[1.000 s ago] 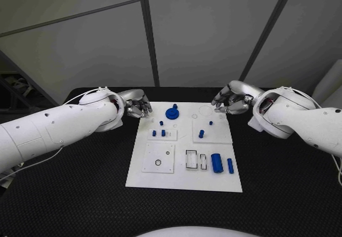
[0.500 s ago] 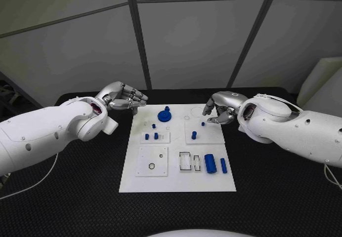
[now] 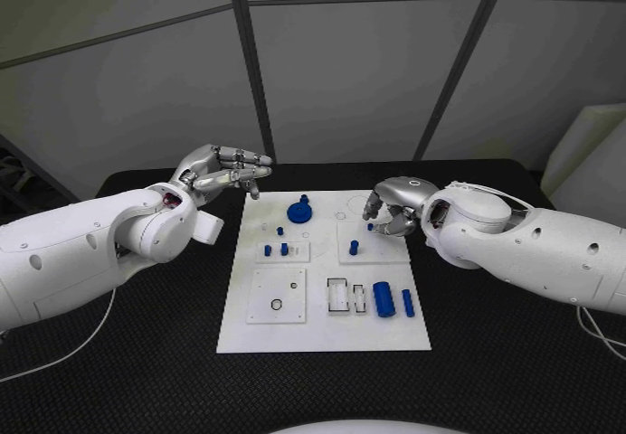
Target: Assemble the parts on the task board
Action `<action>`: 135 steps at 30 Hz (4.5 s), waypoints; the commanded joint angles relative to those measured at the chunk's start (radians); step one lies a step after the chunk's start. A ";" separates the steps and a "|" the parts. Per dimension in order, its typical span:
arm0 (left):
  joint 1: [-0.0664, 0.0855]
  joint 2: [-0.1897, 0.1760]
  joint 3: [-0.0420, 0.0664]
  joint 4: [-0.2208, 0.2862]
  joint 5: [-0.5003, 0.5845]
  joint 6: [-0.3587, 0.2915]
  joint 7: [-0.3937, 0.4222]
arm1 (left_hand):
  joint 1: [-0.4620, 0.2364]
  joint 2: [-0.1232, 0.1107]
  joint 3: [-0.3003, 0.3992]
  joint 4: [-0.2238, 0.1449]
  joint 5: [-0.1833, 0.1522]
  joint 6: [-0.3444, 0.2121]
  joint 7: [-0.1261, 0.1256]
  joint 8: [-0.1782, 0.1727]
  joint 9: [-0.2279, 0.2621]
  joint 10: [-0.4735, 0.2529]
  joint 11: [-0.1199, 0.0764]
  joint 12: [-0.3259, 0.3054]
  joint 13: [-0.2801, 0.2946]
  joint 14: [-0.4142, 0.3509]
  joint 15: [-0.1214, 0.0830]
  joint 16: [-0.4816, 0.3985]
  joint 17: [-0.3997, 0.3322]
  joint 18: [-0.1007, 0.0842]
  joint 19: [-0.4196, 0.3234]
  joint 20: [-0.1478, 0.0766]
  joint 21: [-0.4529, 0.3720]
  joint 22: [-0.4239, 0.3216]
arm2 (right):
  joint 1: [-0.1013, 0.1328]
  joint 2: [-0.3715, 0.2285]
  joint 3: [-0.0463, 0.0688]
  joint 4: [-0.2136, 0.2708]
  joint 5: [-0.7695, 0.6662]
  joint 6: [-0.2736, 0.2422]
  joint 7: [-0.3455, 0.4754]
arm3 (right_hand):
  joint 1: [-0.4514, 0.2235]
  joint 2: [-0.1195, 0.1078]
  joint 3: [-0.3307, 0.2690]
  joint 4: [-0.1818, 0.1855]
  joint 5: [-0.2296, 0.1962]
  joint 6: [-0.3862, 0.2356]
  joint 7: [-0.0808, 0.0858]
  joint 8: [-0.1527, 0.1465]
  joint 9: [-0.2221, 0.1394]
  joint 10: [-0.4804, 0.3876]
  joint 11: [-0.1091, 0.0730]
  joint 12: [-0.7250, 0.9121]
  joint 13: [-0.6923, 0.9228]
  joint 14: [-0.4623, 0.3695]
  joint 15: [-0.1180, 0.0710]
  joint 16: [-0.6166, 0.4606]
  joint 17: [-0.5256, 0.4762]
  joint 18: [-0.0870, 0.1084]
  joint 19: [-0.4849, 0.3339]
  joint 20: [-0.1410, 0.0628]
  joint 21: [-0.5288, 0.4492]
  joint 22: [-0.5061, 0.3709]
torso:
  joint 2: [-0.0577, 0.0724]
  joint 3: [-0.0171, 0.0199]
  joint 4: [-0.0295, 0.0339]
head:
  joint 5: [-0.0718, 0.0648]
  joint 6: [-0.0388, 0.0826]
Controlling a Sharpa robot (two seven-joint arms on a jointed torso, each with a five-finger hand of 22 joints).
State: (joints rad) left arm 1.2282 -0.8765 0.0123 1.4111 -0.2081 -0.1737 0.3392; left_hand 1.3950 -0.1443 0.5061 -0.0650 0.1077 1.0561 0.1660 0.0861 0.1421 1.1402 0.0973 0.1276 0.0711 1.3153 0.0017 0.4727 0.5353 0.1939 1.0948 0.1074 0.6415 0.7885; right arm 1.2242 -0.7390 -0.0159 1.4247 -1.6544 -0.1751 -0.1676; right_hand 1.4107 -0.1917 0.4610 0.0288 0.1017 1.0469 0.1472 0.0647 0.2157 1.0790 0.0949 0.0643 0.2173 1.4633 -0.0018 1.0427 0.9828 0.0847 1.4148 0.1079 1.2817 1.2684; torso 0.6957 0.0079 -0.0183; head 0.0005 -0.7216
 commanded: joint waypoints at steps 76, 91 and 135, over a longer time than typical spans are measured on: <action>-0.004 -0.001 0.001 0.006 0.069 0.041 0.026 | 0.000 0.009 -0.018 -0.007 -0.009 0.003 0.003 -0.009 -0.008 0.001 0.005 0.004 -0.002 -0.002 0.008 -0.033 -0.009 -0.011 -0.013 0.000 -0.019 -0.009 | -0.025 -0.075 0.018 0.236 -0.077 -0.179 -0.057 | -0.022 0.095 0.153 -0.138 -0.030 0.114 -0.025 0.004 0.007 0.160 -0.034 0.000 -0.081 0.014 -0.025 0.077 -0.003 -0.051 0.085 -0.028 0.175 0.186 | -0.001 -0.0005 -0.0009 | 0.010 -0.008; -0.003 0.027 0.001 -0.001 0.069 0.045 0.020 | -0.001 0.010 -0.018 -0.007 -0.010 0.002 0.003 -0.010 -0.009 0.000 0.005 0.004 -0.002 -0.002 0.008 -0.035 -0.010 -0.011 -0.014 0.000 -0.020 -0.010 | -0.034 0.076 0.007 0.254 -0.024 -0.113 -0.021 | -0.028 0.094 0.163 -0.141 -0.029 0.108 -0.023 0.000 0.006 0.153 -0.032 -0.003 -0.085 0.012 -0.024 0.075 -0.010 -0.050 0.083 -0.027 0.172 0.183 | 0.001 -0.0022 0.0019 | 0.078 -0.028; -0.003 0.042 0.001 -0.008 0.070 0.051 0.015 | -0.004 0.011 -0.022 -0.007 -0.011 -0.002 0.003 -0.012 -0.011 -0.003 0.006 0.002 -0.003 -0.002 0.010 -0.041 -0.011 -0.012 -0.015 0.002 -0.024 -0.012 | -0.107 0.200 -0.041 0.156 -0.060 -0.034 -0.028 | -0.039 0.096 0.175 -0.145 -0.030 0.101 -0.020 -0.001 0.005 0.145 -0.028 -0.003 -0.090 0.012 -0.021 0.079 -0.010 -0.052 0.087 -0.025 0.179 0.191 | 0.000 -0.0012 -0.0006 | 0.148 -0.077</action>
State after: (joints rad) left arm 1.2240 -0.8350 0.0122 1.4025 -0.1435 -0.1343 0.3506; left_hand 1.3911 -0.1405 0.4895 -0.0703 0.1031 1.0560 0.1660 0.0784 0.1317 1.1437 0.1007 0.1276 0.0694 1.3119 0.0053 0.4377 0.5252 0.1943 1.0877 0.1074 0.6183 0.7776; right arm 1.1156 -0.5402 -0.0572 1.5825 -1.6952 -0.2160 -0.1920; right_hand 1.3809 -0.0998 0.6313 -0.1160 0.0687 1.1530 0.1246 0.0695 0.2217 1.2204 0.0710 0.0559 0.1258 1.4686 -0.0216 1.1160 0.9722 0.0380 1.4635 0.0857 1.4552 1.3073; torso 0.6958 0.0070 -0.0196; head 0.1477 -0.7981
